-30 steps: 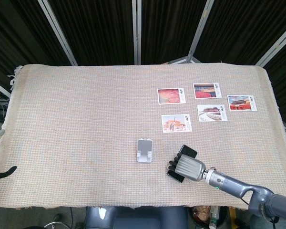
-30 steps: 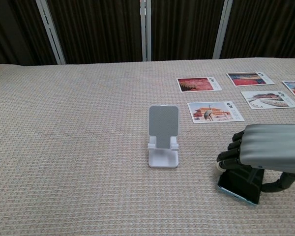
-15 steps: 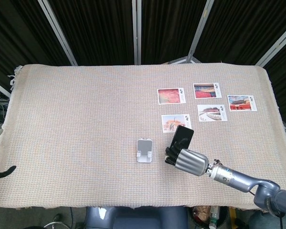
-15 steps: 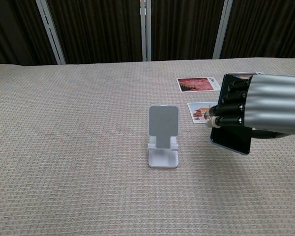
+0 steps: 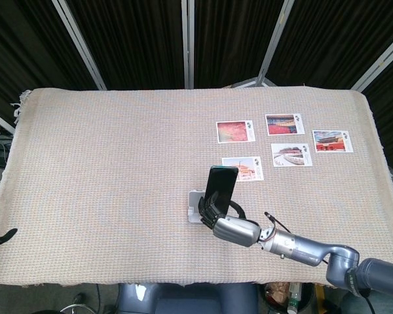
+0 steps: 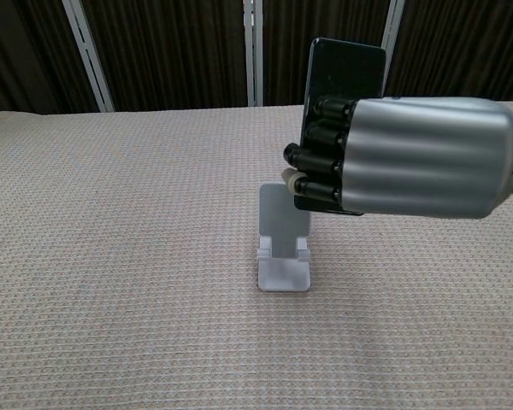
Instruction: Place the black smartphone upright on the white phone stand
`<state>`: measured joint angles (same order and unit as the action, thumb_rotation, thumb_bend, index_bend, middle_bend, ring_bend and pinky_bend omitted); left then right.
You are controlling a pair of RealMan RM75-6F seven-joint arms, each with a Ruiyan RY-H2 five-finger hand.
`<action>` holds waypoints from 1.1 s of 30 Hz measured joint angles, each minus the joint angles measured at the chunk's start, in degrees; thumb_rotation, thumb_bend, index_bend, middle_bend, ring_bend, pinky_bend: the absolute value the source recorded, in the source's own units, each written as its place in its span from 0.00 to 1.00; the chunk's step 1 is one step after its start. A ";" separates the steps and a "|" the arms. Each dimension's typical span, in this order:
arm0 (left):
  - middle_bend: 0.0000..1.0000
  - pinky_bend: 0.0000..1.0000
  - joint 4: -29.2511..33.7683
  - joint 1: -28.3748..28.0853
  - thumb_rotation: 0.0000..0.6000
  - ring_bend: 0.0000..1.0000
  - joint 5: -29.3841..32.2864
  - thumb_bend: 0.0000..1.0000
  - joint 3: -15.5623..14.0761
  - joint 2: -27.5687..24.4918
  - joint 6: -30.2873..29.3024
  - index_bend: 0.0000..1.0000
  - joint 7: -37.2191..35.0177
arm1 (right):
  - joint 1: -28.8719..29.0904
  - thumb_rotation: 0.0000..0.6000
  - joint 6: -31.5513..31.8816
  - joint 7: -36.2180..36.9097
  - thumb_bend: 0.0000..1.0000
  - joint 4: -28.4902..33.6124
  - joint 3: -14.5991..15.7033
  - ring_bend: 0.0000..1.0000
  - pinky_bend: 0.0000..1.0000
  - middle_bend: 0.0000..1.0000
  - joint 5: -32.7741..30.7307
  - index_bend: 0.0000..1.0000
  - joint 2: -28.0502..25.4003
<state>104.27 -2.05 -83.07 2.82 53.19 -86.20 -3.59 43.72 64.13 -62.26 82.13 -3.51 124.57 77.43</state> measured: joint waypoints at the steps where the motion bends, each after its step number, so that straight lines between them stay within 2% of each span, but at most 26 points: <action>1: 0.00 0.00 -0.08 -0.04 1.00 0.00 0.16 0.00 0.02 0.04 0.13 0.00 0.02 | 0.16 1.00 -1.92 -2.01 0.31 0.38 -0.63 0.39 0.40 0.43 -0.37 0.46 0.62; 7: 0.00 0.00 -0.57 -0.34 1.00 0.00 1.20 0.00 0.27 0.49 0.76 0.00 0.84 | 0.64 1.00 -7.71 -7.77 0.31 1.11 -2.85 0.38 0.38 0.42 -3.22 0.46 4.05; 16: 0.00 0.00 -1.02 -1.05 1.00 0.00 4.46 0.00 1.33 1.68 1.95 0.00 3.18 | 1.95 1.00 -12.72 -12.45 0.31 0.19 -4.43 0.37 0.36 0.43 -5.88 0.47 10.22; 23: 0.00 0.00 -1.89 -1.60 1.00 0.00 7.07 0.00 2.13 2.08 3.33 0.00 3.46 | 3.60 1.00 -13.99 -12.88 0.32 -4.17 -4.40 0.37 0.35 0.43 -6.31 0.49 13.43; 33: 0.00 0.00 -2.61 -2.00 1.00 0.00 8.76 0.00 2.55 2.44 4.38 0.00 3.94 | 3.77 1.00 -14.21 -13.87 0.32 -7.08 -3.90 0.33 0.34 0.43 -7.45 0.50 15.21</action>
<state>101.67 -4.05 -74.31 5.37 55.63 -81.82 0.35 47.49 49.92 -76.14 75.04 -7.42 117.12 92.64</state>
